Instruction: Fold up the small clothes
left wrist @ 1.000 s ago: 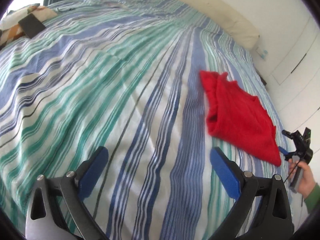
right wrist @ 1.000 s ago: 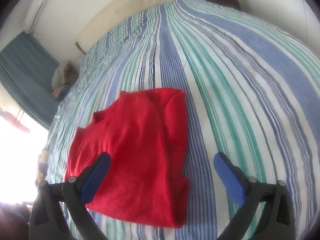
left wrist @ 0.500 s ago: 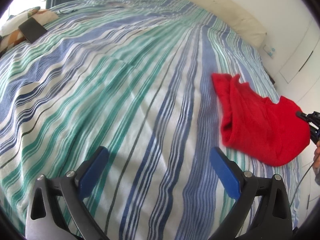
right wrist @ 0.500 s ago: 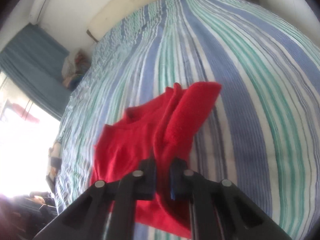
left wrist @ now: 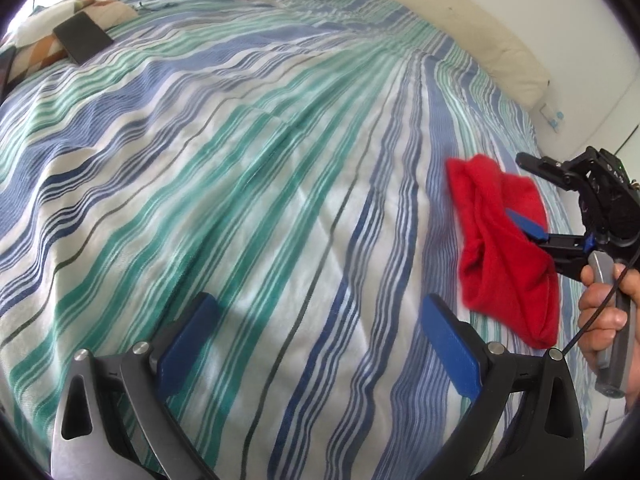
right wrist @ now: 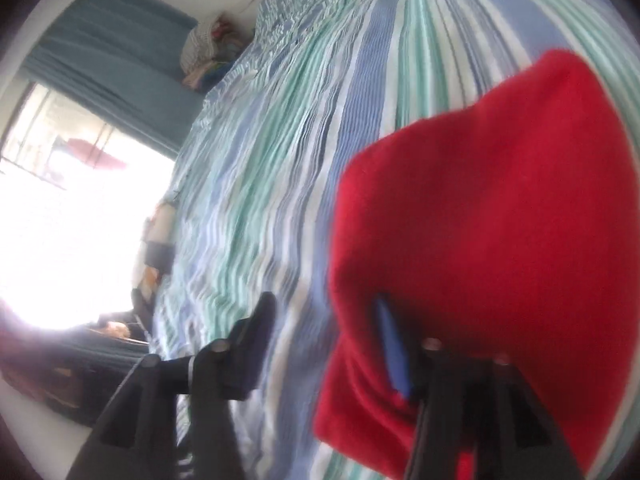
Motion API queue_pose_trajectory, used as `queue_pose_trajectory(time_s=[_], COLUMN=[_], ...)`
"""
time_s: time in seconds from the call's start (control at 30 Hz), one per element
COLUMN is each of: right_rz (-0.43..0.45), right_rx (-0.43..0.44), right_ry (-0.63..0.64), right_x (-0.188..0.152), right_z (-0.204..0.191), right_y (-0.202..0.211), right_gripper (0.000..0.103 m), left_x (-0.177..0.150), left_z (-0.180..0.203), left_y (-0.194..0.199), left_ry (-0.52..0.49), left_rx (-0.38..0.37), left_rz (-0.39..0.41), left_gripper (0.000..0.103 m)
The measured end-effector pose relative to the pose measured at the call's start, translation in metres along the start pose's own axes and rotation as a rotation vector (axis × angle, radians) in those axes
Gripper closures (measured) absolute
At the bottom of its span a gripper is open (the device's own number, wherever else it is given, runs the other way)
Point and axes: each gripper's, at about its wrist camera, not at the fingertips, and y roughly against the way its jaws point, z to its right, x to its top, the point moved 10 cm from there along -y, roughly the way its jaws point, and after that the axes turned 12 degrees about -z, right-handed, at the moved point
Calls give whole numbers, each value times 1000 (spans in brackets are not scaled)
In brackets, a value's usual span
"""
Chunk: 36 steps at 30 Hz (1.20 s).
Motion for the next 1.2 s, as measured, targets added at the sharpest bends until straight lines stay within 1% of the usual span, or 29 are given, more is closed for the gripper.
queue_pose_trajectory(time_s=[0.03, 0.1, 0.13, 0.17, 0.2, 0.23, 0.3, 0.33, 0.37, 0.43, 0.47, 0.5, 0.53, 0.63, 0.67, 0.7, 0.73, 0.77, 0.8, 0.83, 0.87, 0.93, 1.0, 1.1, 1.13, 1.2], right_rz=[-1, 0, 3, 17, 36, 59, 96, 104, 92, 41, 17, -4, -21, -55, -66, -66, -56, -47, -46, -40, -29, 21, 77, 128, 131, 108], right_rx=[72, 201, 235, 240, 217, 159, -71, -169, -251, -389, -435, -451, -448, -462, -497, -556, -603, -624, -631, -630, -606, -537, -520, -566, -577, -583], right_ry=[-21, 0, 24, 62, 112, 163, 237, 251, 262, 303, 337, 373, 409, 522, 561, 605, 646, 679, 698, 703, 696, 667, 638, 585, 557, 491], right_x=[-4, -11, -14, -17, -20, -22, -22, -23, -24, -31, -38, -46, -55, -81, -90, -96, -100, -104, -106, -107, -109, -111, -119, -131, -135, -139], right_z=[-6, -23, -30, -36, -42, -42, -26, -13, 0, 20, 25, 23, 19, -1, -4, -5, -7, -10, -13, -16, -19, -27, -25, 2, 16, 43], right_y=[0, 14, 26, 40, 55, 69, 86, 91, 90, 74, 63, 48, 33, -15, -30, -40, -47, -50, -49, -43, -32, 0, 35, 74, 80, 77], right_gripper=[35, 35, 35, 35, 35, 35, 35, 38, 41, 64, 67, 68, 69, 69, 69, 67, 59, 55, 51, 51, 51, 52, 52, 52, 52, 52], left_x=[0, 2, 3, 4, 4, 4, 4, 4, 3, 2, 1, 0, -1, -1, -1, -2, -2, -3, -3, -3, -3, -2, -1, -3, -4, -7], left_z=[0, -1, -2, -3, -3, -4, -4, -3, -3, -2, -2, -2, -2, -3, -3, -3, -2, -2, -1, -1, 0, 2, 3, 8, 10, 13], left_y=[0, 1, 1, 1, 1, 2, 2, 2, 2, 2, 2, 2, 2, 0, 0, 0, -1, -1, -1, 0, 0, 1, 2, -1, -3, -6], left_ry=[1, 8, 13, 18, 22, 26, 30, 27, 24, 16, 13, 10, 7, 1, 0, -2, -5, -9, -13, -17, -19, -19, -21, -36, -47, -72], left_rx=[-1, -9, -11, -14, -16, -19, -22, -22, -19, -11, -7, -4, 0, 9, 11, 15, 18, 20, 20, 17, 12, 3, -3, 1, 7, 27], left_rz=[-1, -2, -1, -1, 0, -1, 0, 1, 1, 3, 3, 3, 2, 2, 2, 0, -2, -3, -4, -5, -5, -3, -2, -10, -14, -19], left_gripper=[2, 2, 2, 2, 2, 2, 2, 2, 2, 2, 2, 2, 2, 2, 2, 2, 2, 2, 2, 2, 2, 2, 2, 2, 2, 2])
